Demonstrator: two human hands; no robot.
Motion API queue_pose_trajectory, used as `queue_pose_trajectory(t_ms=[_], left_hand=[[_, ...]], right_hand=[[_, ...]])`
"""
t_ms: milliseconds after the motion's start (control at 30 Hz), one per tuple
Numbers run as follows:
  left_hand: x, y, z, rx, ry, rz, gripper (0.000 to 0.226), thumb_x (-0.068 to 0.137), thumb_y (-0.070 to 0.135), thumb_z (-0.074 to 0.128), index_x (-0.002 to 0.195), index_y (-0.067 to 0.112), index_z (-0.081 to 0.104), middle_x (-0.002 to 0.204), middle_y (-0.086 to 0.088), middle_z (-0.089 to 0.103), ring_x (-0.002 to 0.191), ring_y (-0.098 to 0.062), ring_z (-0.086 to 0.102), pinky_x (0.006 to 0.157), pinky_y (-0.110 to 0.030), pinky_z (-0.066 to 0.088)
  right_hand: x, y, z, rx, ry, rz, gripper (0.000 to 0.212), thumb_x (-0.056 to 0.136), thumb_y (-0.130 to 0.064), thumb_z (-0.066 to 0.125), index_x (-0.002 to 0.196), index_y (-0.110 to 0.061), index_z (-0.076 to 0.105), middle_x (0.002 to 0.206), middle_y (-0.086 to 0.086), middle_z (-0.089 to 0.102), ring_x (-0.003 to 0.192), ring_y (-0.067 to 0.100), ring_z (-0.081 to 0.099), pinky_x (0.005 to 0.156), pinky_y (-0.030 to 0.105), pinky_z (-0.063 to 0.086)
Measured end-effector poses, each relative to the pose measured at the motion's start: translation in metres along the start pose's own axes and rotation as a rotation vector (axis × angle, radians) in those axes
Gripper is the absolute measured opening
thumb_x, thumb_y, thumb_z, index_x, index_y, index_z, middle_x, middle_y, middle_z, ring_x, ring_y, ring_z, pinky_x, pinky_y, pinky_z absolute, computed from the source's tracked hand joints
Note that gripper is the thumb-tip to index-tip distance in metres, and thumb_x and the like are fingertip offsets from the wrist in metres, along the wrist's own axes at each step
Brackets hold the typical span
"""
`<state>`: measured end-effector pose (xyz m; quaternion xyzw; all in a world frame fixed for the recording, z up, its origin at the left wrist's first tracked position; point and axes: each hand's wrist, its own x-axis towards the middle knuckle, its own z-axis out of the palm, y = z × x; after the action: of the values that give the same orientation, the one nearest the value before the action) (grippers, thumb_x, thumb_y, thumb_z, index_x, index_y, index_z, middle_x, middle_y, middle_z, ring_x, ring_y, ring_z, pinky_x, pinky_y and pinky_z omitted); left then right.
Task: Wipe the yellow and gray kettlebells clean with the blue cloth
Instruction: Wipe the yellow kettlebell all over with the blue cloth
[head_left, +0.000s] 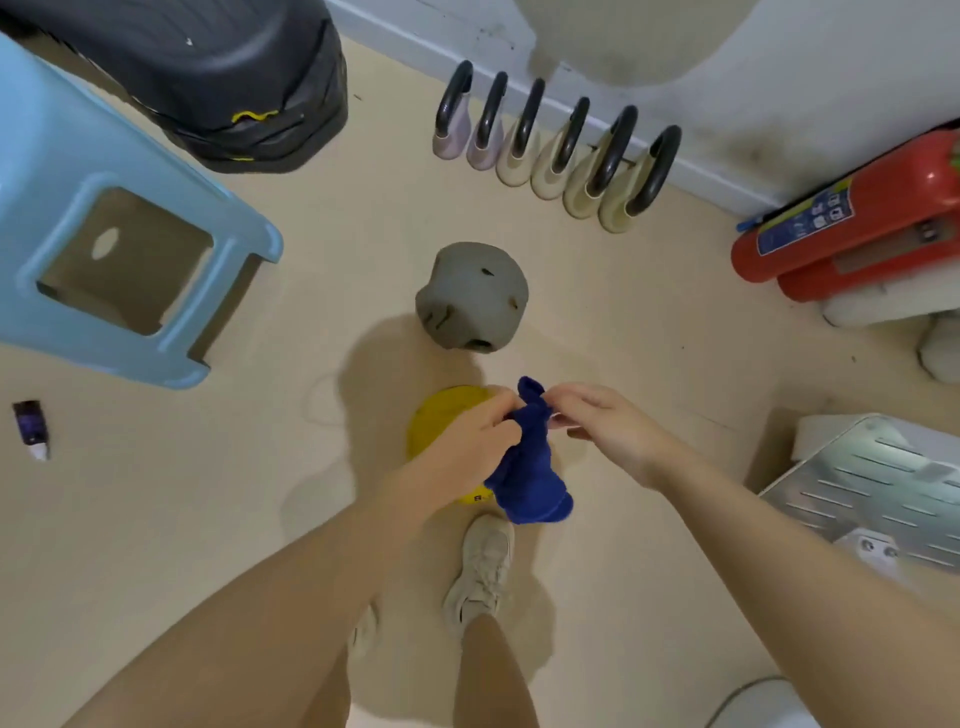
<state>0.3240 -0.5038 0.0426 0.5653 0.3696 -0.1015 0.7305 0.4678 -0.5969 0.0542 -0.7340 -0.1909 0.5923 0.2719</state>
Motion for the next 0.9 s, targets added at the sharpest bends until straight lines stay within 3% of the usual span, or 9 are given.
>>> queue_pose_trajectory(t_ms=[100,233,333,400,533,600,733,800,900], left_hand=[[-0.014,-0.017,0.03,0.07,-0.103,-0.092,0.017,0.085,0.009,0.038,0.085,0.014,0.053,0.075,-0.001,0.053,0.066,-0.016,0.048,0.059,-0.028,0.037],[-0.036,-0.039,0.047,0.2,-0.119,-0.158,0.022,0.097,0.021,0.037,0.098,0.009,0.055,0.084,0.002,0.053,0.073,-0.009,0.047,0.064,-0.022,0.036],[-0.048,-0.063,0.047,0.231,-0.038,-0.088,0.027,0.099,0.024,0.037,0.077,0.013,0.048,0.069,0.005,0.047,0.062,-0.006,0.041,0.053,-0.014,0.032],[-0.046,-0.083,0.044,0.262,0.003,-0.091,0.027,0.098,0.021,0.041,0.071,0.017,0.043,0.058,0.007,0.044,0.053,-0.007,0.038,0.047,-0.013,0.03],[-0.032,-0.124,0.052,0.02,-0.019,-0.224,0.029,0.095,0.012,0.046,0.066,0.014,0.042,0.052,0.003,0.044,0.047,-0.011,0.04,0.043,-0.015,0.032],[-0.013,-0.147,0.06,-0.034,-0.067,-0.215,0.031,0.096,0.013,0.045,0.066,0.015,0.041,0.052,0.004,0.043,0.044,-0.01,0.039,0.044,-0.018,0.03],[0.05,-0.193,0.078,-0.056,0.07,-0.135,0.028,0.098,0.015,0.042,0.07,0.016,0.045,0.059,0.005,0.043,0.053,-0.006,0.039,0.051,-0.018,0.033],[0.08,-0.208,0.089,-0.075,0.143,-0.088,0.028,0.099,0.015,0.039,0.071,0.013,0.041,0.058,0.003,0.039,0.046,-0.001,0.035,0.048,-0.012,0.031],[0.122,-0.232,0.112,-0.116,0.12,-0.016,0.031,0.099,0.014,0.036,0.068,0.015,0.04,0.059,0.001,0.04,0.048,0.0,0.037,0.05,-0.011,0.032]], right_hand=[[-0.014,0.028,0.007,0.137,0.042,0.11,0.027,0.091,-0.011,0.049,0.09,0.013,0.062,0.082,0.014,0.058,0.073,0.018,0.05,0.07,0.024,0.043],[-0.029,0.065,0.024,0.364,0.21,0.259,0.016,0.088,-0.011,0.058,0.079,0.001,0.064,0.071,0.013,0.06,0.057,0.012,0.058,0.073,0.024,0.052],[-0.038,0.089,0.042,0.596,0.237,0.373,0.01,0.089,-0.002,0.054,0.094,-0.001,0.063,0.089,0.015,0.067,0.071,0.016,0.065,0.072,0.028,0.055],[-0.038,0.099,0.054,0.803,0.264,0.391,0.019,0.091,0.007,0.044,0.1,0.0,0.058,0.093,0.016,0.065,0.078,0.022,0.065,0.066,0.031,0.057],[-0.016,0.129,0.068,1.121,0.45,0.442,0.025,0.092,0.006,0.031,0.078,0.004,0.052,0.078,0.017,0.061,0.076,0.028,0.058,0.088,0.041,0.048],[0.008,0.153,0.064,1.191,0.494,0.505,0.025,0.093,0.002,0.033,0.073,-0.002,0.048,0.065,0.011,0.056,0.064,0.023,0.049,0.073,0.033,0.046],[0.073,0.223,0.05,0.952,0.556,0.591,0.025,0.091,-0.002,0.036,0.069,-0.013,0.039,0.061,0.01,0.032,0.052,0.019,0.03,0.04,0.019,0.025],[0.098,0.259,0.04,0.677,0.577,0.482,0.022,0.091,-0.004,0.04,0.071,-0.01,0.048,0.064,0.012,0.044,0.051,0.021,0.039,0.042,0.017,0.03],[0.131,0.3,0.028,0.523,0.545,0.345,0.021,0.094,-0.006,0.04,0.076,-0.01,0.051,0.076,0.013,0.055,0.063,0.026,0.051,0.058,0.03,0.042]])
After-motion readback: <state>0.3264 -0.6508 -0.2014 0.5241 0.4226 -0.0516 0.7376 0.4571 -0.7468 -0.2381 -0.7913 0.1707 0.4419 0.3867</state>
